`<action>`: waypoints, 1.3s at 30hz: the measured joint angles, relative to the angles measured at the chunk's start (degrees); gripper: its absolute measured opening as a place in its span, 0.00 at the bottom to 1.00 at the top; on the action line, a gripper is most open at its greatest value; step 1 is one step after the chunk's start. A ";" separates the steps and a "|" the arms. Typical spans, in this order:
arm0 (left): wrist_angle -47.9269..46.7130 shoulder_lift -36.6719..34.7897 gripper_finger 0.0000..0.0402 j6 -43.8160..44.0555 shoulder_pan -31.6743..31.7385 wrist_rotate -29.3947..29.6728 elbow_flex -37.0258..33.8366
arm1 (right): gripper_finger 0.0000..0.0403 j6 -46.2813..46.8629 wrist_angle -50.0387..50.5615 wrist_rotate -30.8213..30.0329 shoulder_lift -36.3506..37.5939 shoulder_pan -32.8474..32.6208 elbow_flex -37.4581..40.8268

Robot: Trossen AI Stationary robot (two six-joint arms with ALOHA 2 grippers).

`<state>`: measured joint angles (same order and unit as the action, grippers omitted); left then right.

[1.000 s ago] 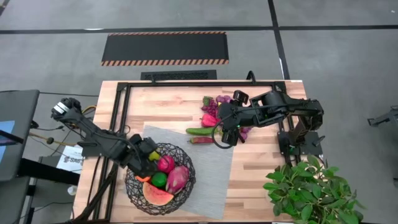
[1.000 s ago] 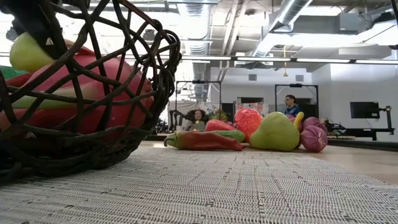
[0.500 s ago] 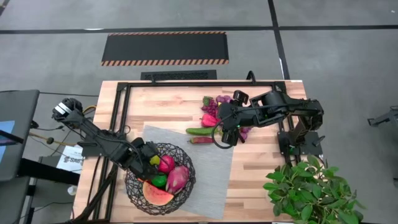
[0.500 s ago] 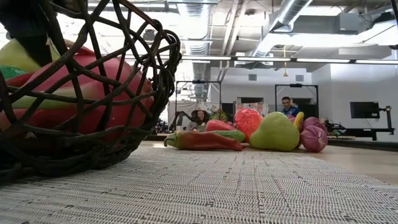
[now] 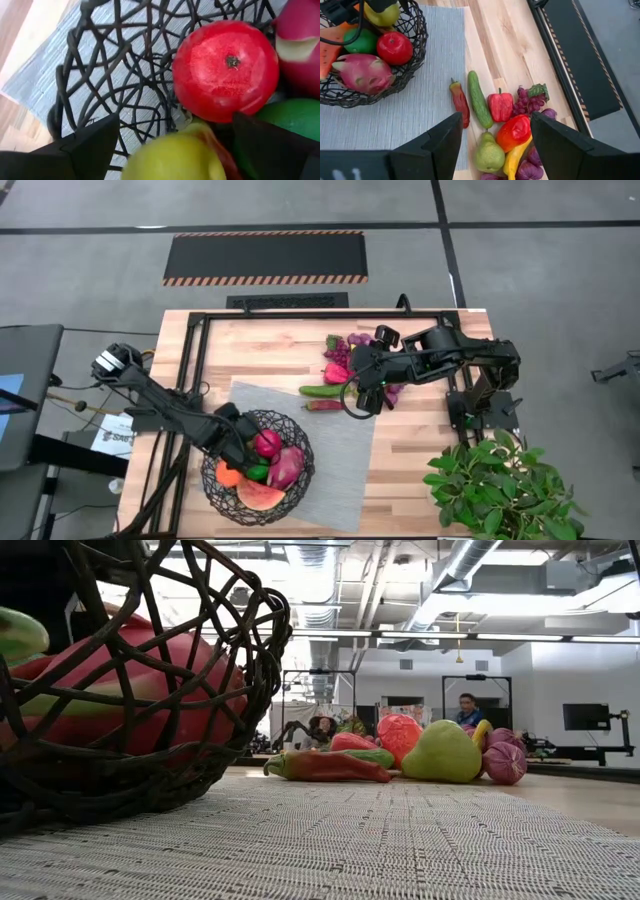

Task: Build produce basket
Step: Put the green pear into the mesh basket

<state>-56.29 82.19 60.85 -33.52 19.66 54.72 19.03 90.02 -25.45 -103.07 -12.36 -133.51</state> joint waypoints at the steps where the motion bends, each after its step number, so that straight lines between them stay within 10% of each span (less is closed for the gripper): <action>1: -0.13 -0.21 0.93 -0.68 0.10 -0.02 0.51 | 0.63 0.00 0.00 0.00 0.00 0.00 0.00; 14: 3.89 -3.87 0.93 -21.58 10.02 13.43 11.36 | 0.63 -2.65 -0.02 0.01 0.10 0.00 0.00; 28: 39.56 -1.01 0.93 -51.95 32.00 -4.94 11.40 | 0.63 3.62 -0.14 -3.38 23.86 1.66 1.47; 39: 59.89 18.54 0.93 -61.59 34.28 -13.89 15.49 | 0.63 17.86 -0.02 -12.42 46.02 -4.04 29.60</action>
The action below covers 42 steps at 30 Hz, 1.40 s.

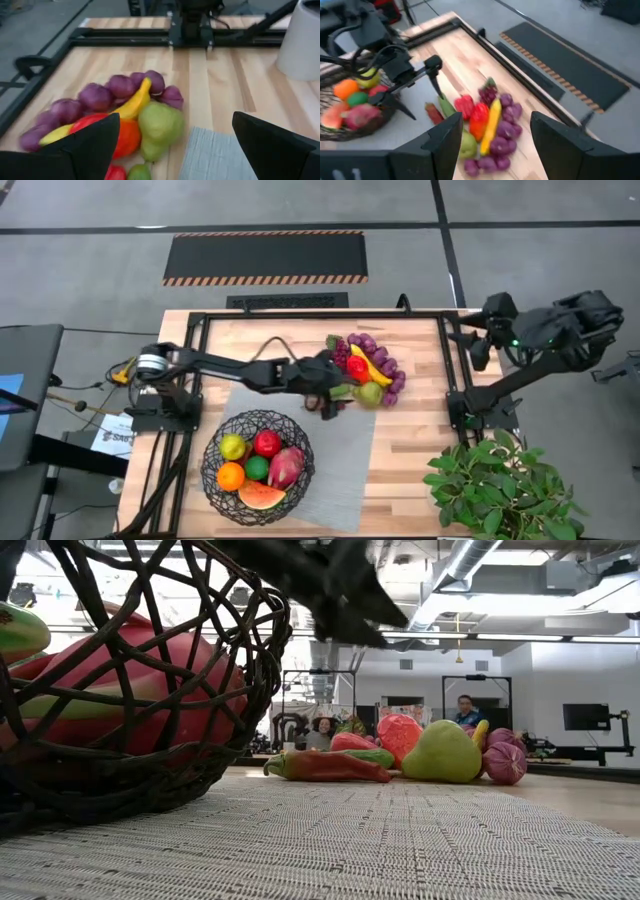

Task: Build produce basket
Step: Put the green pear into the mesh basket

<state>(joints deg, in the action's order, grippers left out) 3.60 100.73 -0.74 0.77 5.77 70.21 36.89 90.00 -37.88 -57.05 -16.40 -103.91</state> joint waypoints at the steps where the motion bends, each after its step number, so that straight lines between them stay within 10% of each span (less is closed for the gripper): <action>1: 0.09 1.96 0.93 -0.72 0.06 -0.53 1.13 | 0.63 0.95 -0.02 -0.18 1.72 -0.17 2.79; 14: 0.41 21.50 0.93 -11.10 0.49 -0.86 18.93 | 0.63 10.19 -3.70 0.40 17.15 -0.22 26.77; 42: -2.80 32.14 0.85 -6.47 2.57 0.65 24.12 | 0.63 11.23 -3.82 -0.08 22.66 -0.20 30.33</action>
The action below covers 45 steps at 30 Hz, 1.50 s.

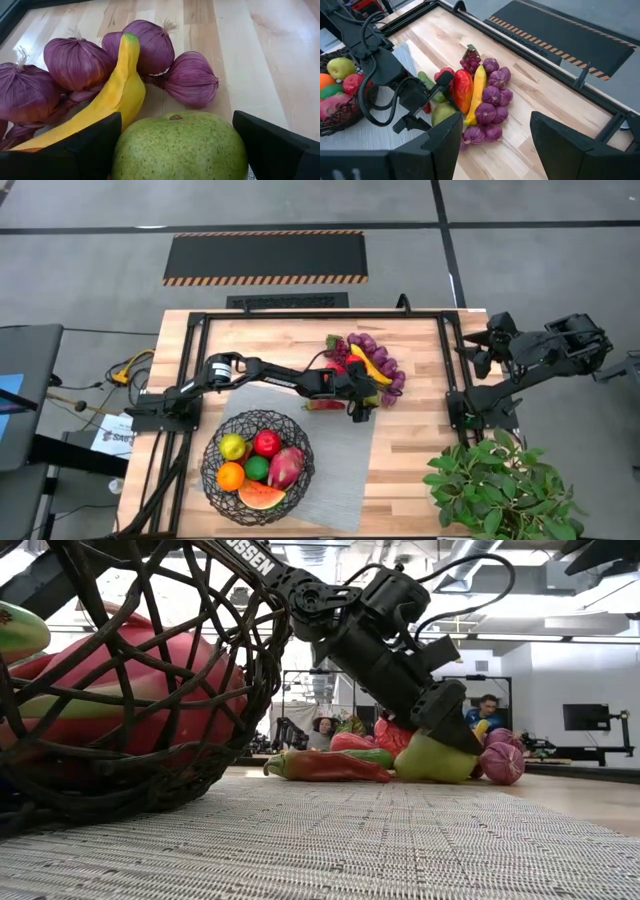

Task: Build produce basket
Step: Put the green pear into the mesh basket

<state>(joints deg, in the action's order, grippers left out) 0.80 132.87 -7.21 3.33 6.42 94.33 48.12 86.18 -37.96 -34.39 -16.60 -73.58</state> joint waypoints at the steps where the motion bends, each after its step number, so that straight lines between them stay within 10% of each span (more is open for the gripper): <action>1: -0.04 -0.23 0.83 0.24 0.00 0.01 -0.10 | 0.63 -0.06 0.01 -0.30 0.00 0.00 0.00; 25: -2.82 -17.95 0.78 2.77 -4.23 1.79 -0.24 | 0.63 1.64 0.58 -0.52 -0.02 0.01 -0.02; 33: -29.14 -32.96 0.79 3.65 -12.19 8.40 -0.22 | 0.63 2.62 0.69 0.12 -0.02 0.02 -0.02; 45: -58.62 -42.04 0.79 35.08 -34.37 13.21 -0.24 | 0.63 2.56 0.76 0.14 -0.02 0.02 -0.02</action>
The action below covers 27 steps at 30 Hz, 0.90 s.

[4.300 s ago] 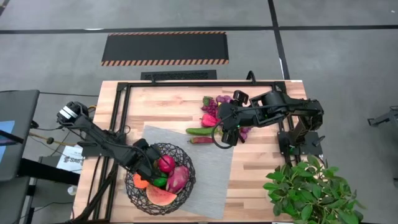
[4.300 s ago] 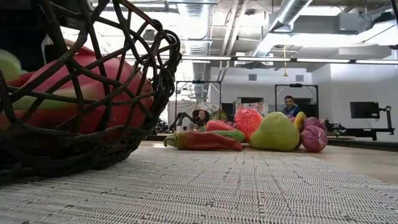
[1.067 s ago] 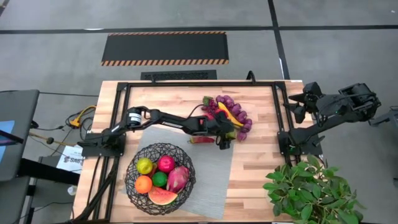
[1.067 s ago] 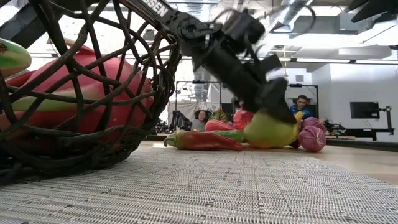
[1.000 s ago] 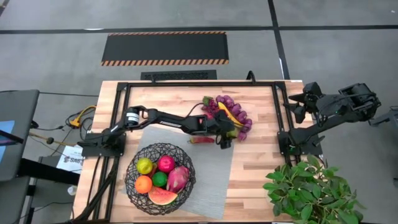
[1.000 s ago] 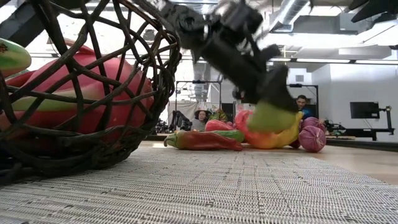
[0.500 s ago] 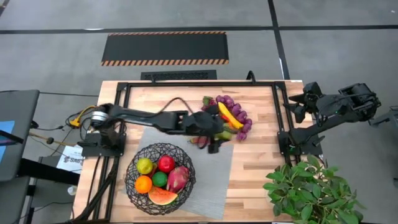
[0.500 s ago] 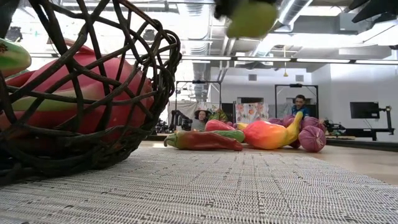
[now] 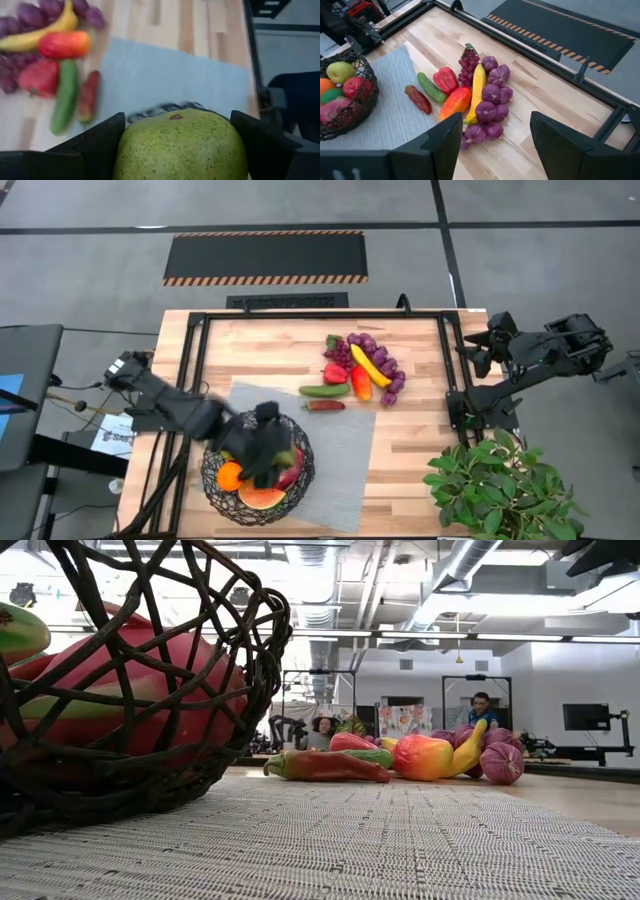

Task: Build produce basket
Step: Put the green pear into the mesh basket

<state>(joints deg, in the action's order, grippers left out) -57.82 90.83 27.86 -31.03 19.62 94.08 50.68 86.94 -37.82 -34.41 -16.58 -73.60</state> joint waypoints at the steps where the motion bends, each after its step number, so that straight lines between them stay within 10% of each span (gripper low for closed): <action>1: -0.81 0.04 0.79 1.97 -1.97 1.51 0.00 | 0.63 0.00 0.00 0.00 -0.02 0.00 0.00; 9: -1.53 3.32 0.79 17.50 -12.23 13.09 -0.63 | 0.63 0.32 -0.05 0.02 -0.02 0.00 0.00; 27: -3.38 10.75 0.79 34.27 -21.61 19.80 -0.65 | 0.63 0.48 -0.47 0.02 0.00 0.00 -0.02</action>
<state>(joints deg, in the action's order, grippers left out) -61.20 101.57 62.13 -52.65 39.42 93.43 51.16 86.47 -37.80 -34.41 -16.58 -73.63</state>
